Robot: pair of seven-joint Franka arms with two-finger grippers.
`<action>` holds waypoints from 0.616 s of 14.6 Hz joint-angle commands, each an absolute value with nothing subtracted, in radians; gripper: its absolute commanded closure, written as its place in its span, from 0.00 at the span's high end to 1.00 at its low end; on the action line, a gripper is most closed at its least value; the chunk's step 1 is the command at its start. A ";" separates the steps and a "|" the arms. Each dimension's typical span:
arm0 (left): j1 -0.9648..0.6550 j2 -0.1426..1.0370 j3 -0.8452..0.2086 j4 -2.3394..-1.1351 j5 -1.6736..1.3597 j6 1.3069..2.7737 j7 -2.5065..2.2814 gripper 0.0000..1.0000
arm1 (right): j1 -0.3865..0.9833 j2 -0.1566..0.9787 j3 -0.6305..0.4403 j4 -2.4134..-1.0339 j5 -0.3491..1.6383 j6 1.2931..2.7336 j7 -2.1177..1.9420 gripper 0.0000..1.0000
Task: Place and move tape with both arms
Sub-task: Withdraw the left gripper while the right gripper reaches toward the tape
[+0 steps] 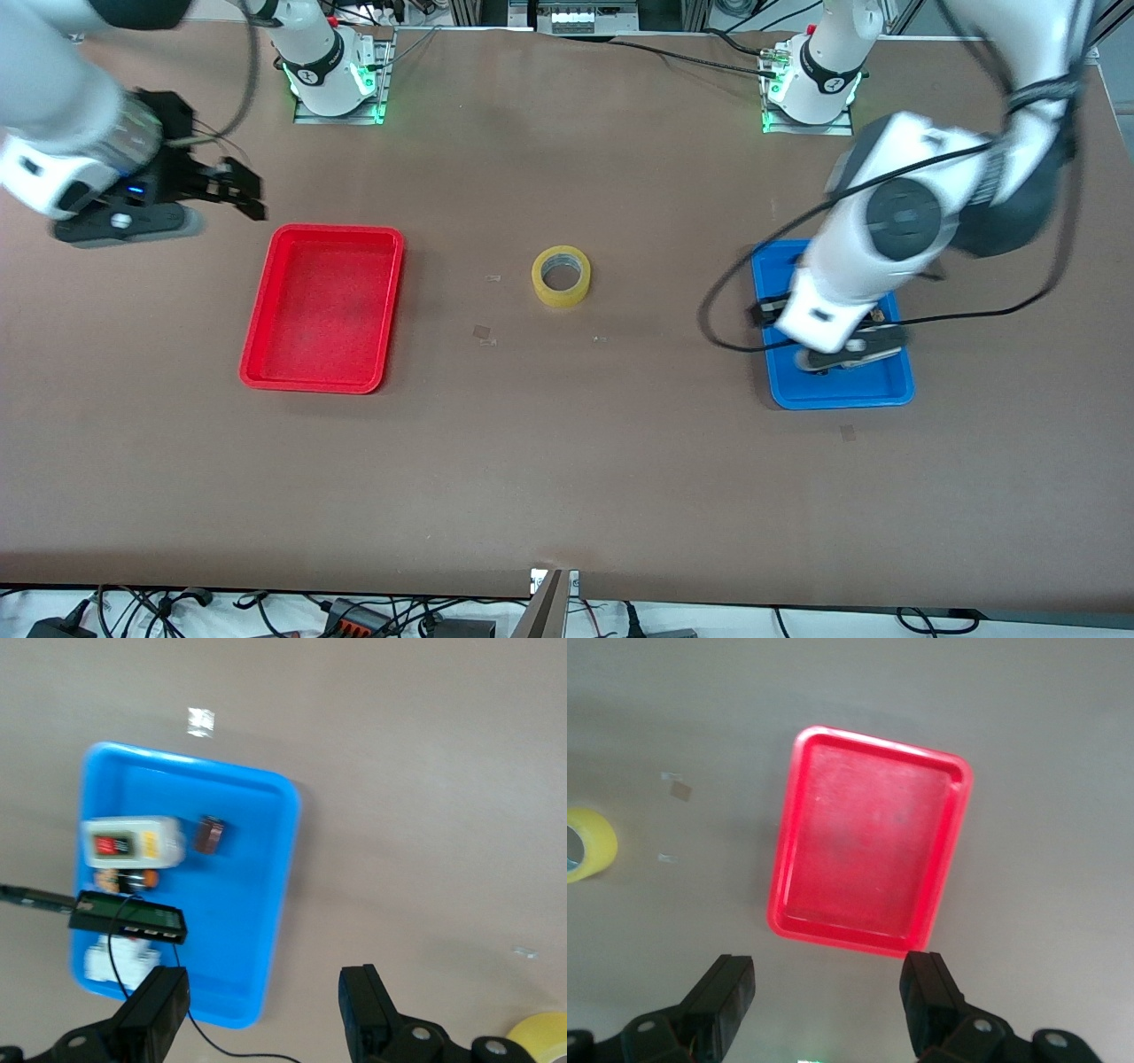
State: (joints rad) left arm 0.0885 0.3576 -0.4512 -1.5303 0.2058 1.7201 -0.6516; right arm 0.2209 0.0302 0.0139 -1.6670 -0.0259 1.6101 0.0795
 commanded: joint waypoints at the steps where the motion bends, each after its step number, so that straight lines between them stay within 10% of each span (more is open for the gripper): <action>1: 0.190 0.296 -0.465 -1.475 0.140 1.611 -0.502 1.00 | 0.294 0.055 0.011 -1.713 -0.018 1.676 0.155 0.98; 9: 0.318 0.270 -0.431 -1.327 0.089 1.422 -0.298 1.00 | 0.526 0.234 0.009 -1.717 -0.018 1.853 0.469 0.98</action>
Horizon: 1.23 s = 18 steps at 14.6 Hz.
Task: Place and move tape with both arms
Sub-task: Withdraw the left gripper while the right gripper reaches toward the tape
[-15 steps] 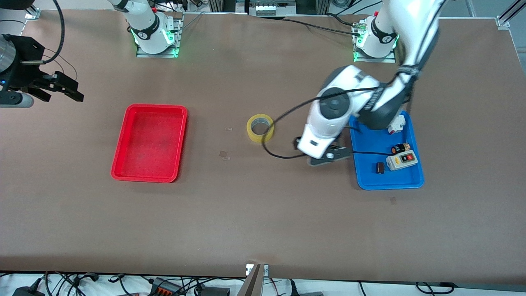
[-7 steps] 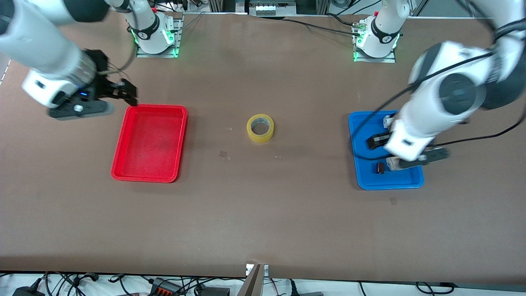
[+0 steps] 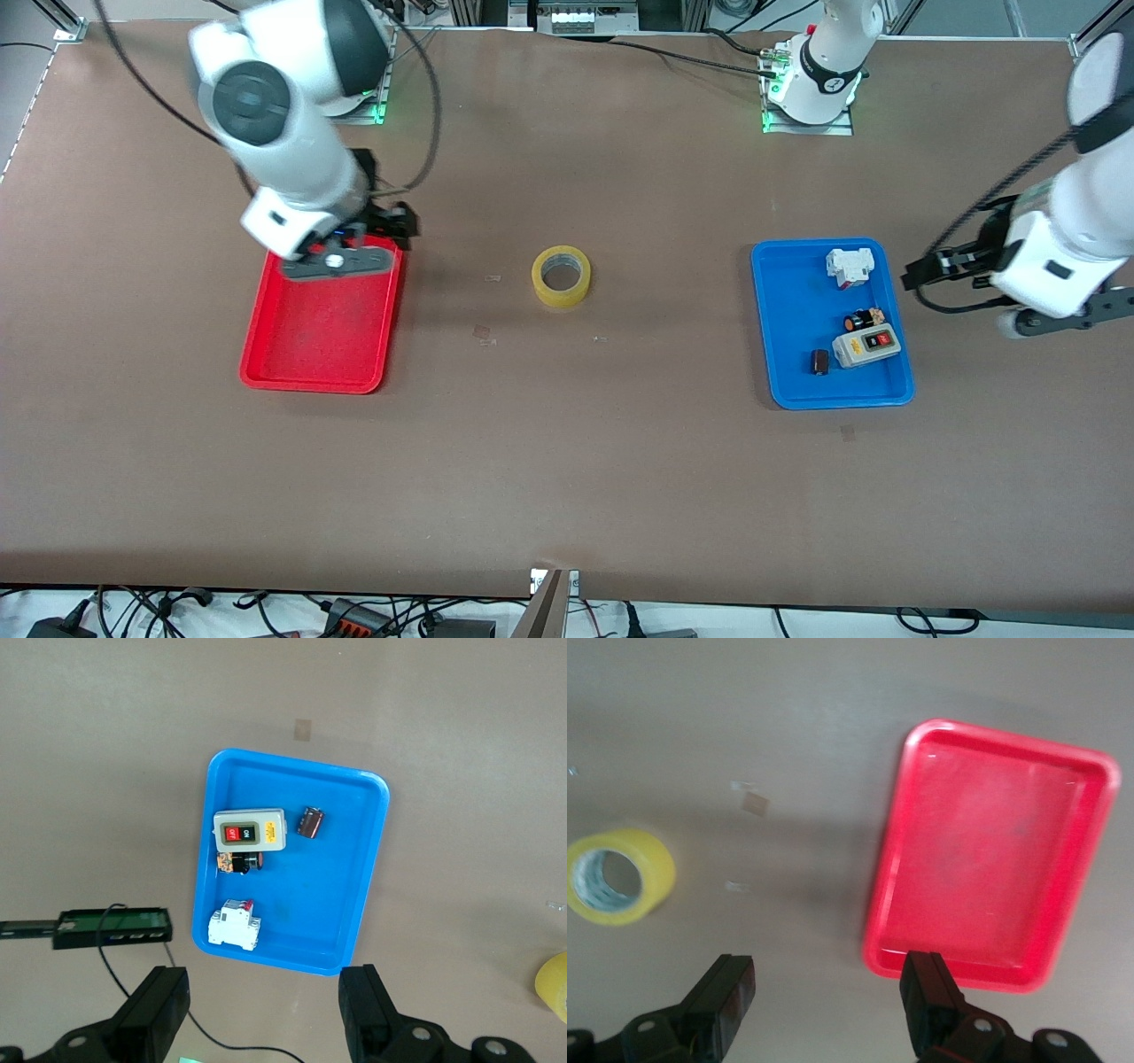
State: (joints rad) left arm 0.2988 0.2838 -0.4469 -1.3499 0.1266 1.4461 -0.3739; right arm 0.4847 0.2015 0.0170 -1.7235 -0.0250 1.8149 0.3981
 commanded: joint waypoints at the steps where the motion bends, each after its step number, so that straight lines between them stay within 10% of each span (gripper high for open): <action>1: 0.301 0.238 -0.373 -1.342 0.072 1.424 -0.246 1.00 | 0.549 0.254 0.011 -1.717 -0.018 1.868 0.491 0.98; 6: 0.008 0.114 0.001 -1.439 -0.037 1.422 -0.195 1.00 | 0.639 0.349 0.011 -1.715 -0.018 1.942 0.581 0.98; 11: -0.005 -0.014 0.002 -1.615 -0.035 1.494 -0.193 1.00 | 0.733 0.483 0.011 -1.715 -0.018 2.103 0.678 0.98; 18: -0.008 0.063 0.000 -1.540 -0.035 1.485 -0.169 1.00 | 0.818 0.615 0.009 -1.721 -0.018 2.246 0.782 0.98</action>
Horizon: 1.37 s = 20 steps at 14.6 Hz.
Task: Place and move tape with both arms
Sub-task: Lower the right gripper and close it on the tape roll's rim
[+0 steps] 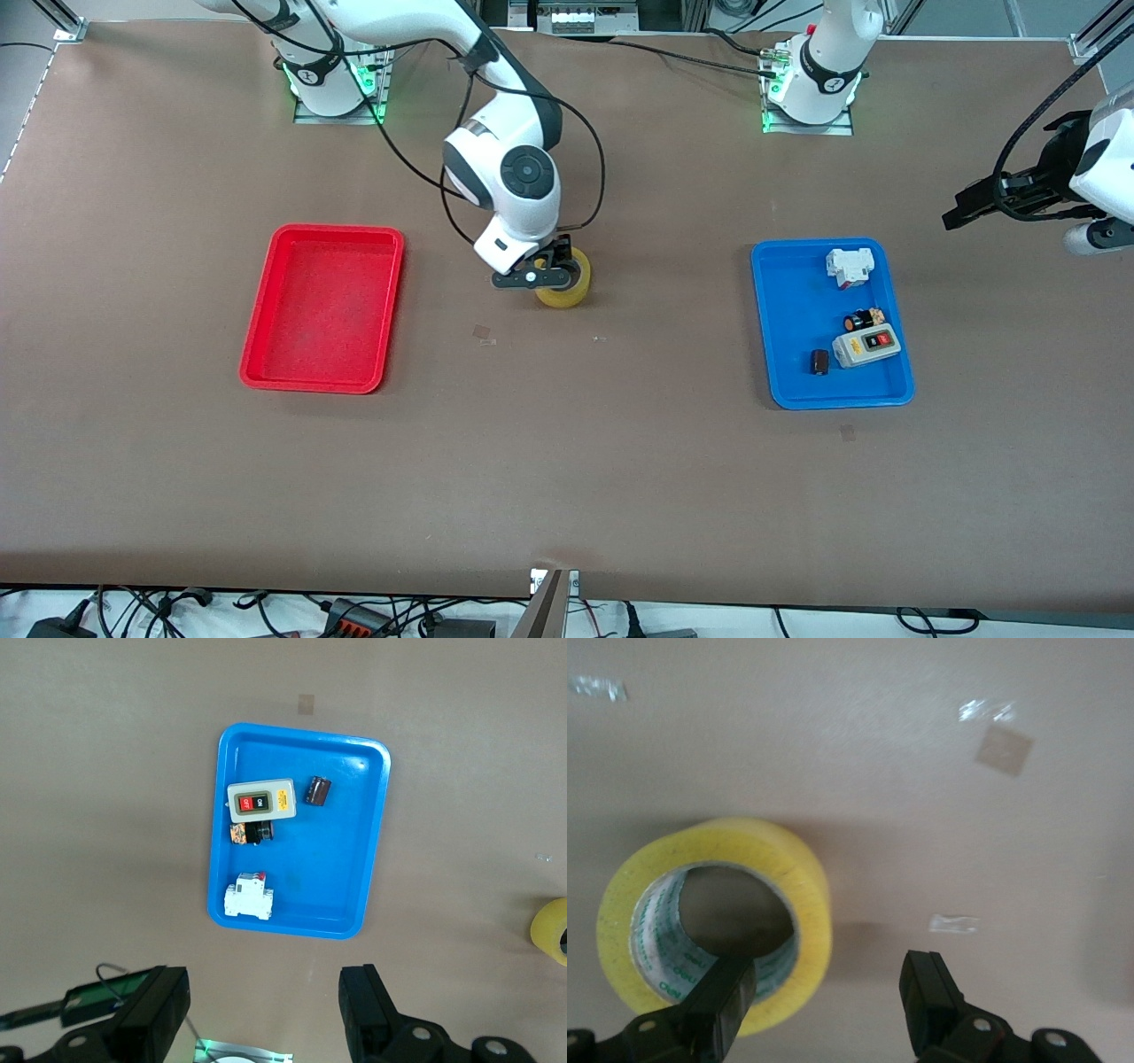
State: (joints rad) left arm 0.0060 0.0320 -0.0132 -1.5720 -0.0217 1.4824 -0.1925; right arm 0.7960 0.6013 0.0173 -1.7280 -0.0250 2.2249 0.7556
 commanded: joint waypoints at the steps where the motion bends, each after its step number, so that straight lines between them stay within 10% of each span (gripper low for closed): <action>1: -0.006 0.072 0.000 -1.542 -0.034 1.485 -0.170 1.00 | 0.816 0.624 0.009 -1.729 -0.018 2.273 0.782 0.98; 7: -0.012 0.069 -0.021 -1.537 -0.037 1.476 -0.163 1.00 | 0.810 0.655 0.008 -1.738 -0.021 2.329 0.781 0.82; 14: -0.046 0.063 -0.017 -1.531 -0.026 1.486 -0.170 1.00 | 0.796 0.626 -0.002 -1.736 -0.025 2.332 0.781 0.06; 20: -0.048 0.064 -0.020 -1.536 -0.032 1.525 -0.172 1.00 | 0.674 0.416 -0.002 -1.750 -0.026 2.108 0.724 0.02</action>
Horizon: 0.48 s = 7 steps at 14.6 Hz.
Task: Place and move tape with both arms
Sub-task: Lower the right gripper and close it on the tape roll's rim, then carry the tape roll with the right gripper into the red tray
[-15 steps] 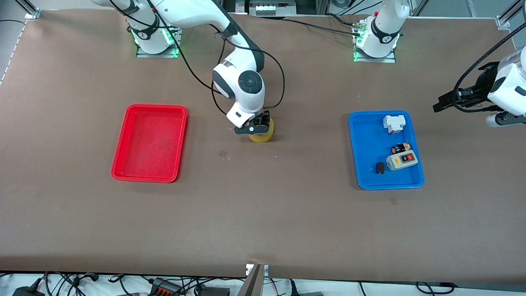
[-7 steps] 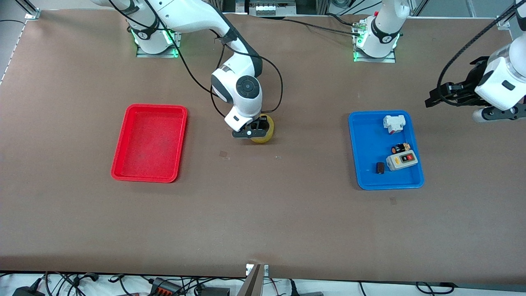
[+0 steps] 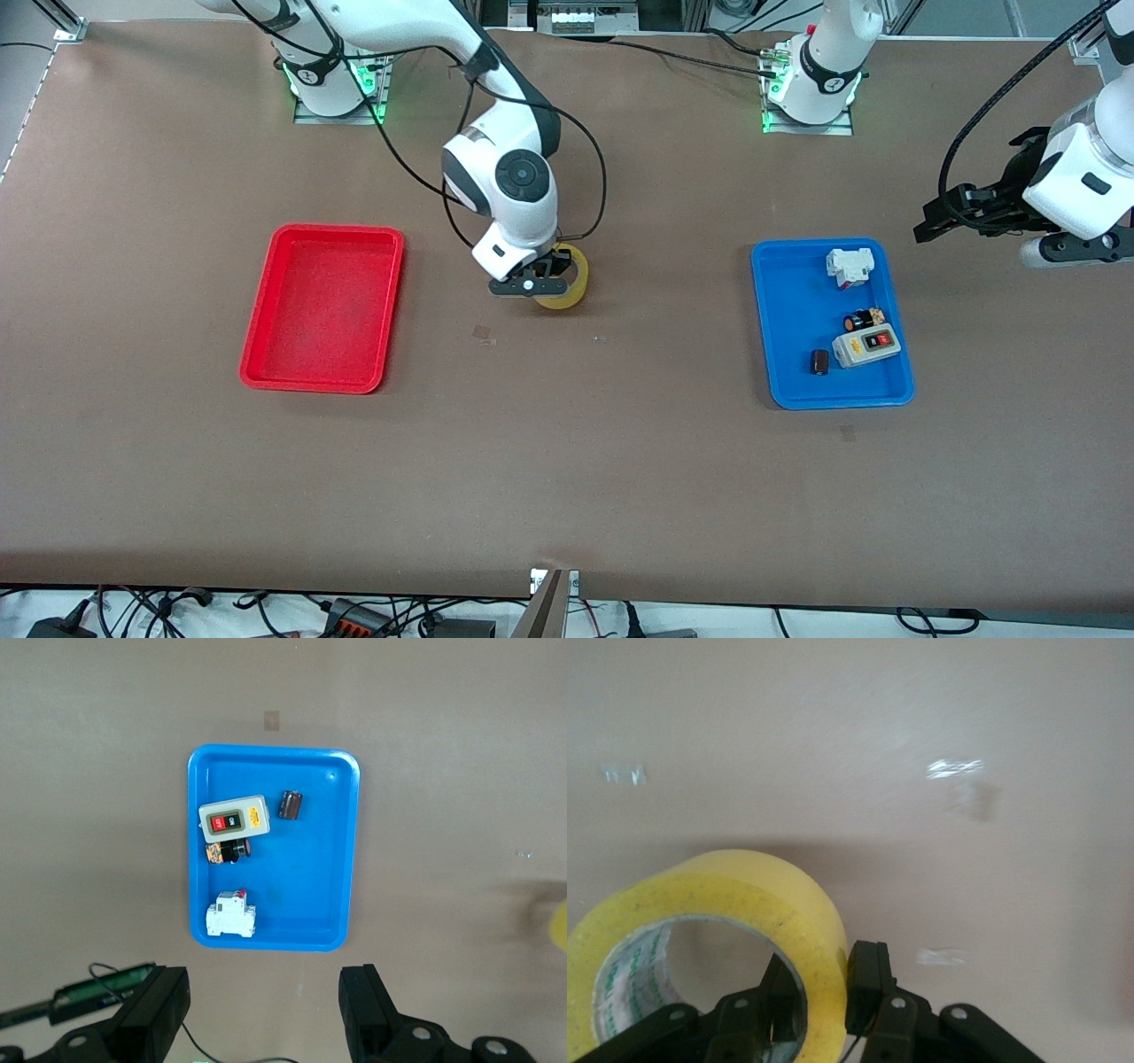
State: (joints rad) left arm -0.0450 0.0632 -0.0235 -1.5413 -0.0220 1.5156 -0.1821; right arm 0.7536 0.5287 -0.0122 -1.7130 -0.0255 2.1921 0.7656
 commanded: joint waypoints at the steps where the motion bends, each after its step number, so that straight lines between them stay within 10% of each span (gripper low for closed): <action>1: -0.048 0.063 -0.020 -1.536 -0.032 1.525 -0.172 1.00 | 0.643 0.378 -0.002 -1.781 -0.026 2.102 0.691 0.02; 7: -0.052 0.061 -0.020 -1.545 -0.034 1.526 -0.173 1.00 | 0.392 0.265 -0.002 -1.934 -0.026 2.112 0.485 0.02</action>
